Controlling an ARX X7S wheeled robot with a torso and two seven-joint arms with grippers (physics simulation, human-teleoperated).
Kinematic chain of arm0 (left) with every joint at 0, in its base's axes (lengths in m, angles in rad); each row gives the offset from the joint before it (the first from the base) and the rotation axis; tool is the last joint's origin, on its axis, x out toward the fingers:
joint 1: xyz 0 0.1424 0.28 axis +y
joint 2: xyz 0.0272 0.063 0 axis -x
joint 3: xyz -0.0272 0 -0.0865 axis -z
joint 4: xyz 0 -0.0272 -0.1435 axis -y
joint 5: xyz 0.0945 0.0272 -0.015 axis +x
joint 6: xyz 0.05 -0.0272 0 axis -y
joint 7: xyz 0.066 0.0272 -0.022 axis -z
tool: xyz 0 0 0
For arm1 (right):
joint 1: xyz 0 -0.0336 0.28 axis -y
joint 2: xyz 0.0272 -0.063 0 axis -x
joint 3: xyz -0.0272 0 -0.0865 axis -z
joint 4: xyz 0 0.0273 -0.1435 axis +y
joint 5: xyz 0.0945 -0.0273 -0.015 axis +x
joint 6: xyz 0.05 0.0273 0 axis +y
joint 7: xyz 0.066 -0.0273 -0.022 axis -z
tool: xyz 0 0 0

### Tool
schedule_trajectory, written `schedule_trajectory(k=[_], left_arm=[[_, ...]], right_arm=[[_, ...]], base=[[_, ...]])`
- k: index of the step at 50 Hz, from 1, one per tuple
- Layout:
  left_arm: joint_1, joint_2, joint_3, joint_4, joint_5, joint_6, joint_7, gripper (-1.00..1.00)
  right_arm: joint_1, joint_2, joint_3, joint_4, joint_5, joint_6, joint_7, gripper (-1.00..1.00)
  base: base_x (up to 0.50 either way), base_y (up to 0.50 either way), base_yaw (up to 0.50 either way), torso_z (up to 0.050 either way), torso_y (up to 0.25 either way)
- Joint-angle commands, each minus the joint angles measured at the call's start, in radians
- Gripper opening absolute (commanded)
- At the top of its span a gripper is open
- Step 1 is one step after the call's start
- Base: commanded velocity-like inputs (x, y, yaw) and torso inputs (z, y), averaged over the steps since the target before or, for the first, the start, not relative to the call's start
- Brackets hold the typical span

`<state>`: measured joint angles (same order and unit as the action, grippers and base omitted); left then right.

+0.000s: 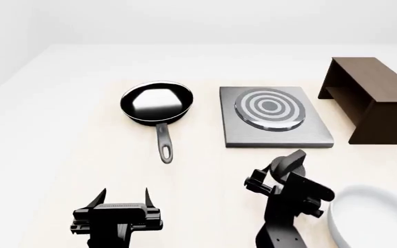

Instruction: Turn on the stove.

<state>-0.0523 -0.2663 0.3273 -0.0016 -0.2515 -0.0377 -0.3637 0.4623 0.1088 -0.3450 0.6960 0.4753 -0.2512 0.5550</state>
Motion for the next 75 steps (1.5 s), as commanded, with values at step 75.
schedule_trajectory(k=[75], left_arm=[[-0.002,-0.007,0.012,-0.007,-0.015,0.044,0.005,1.0]], right_arm=[[-0.996,0.445,0.09,-1.38,-0.198,-0.359,0.106,1.0]], base=[[0.0,0.0,0.0,0.0,0.0]])
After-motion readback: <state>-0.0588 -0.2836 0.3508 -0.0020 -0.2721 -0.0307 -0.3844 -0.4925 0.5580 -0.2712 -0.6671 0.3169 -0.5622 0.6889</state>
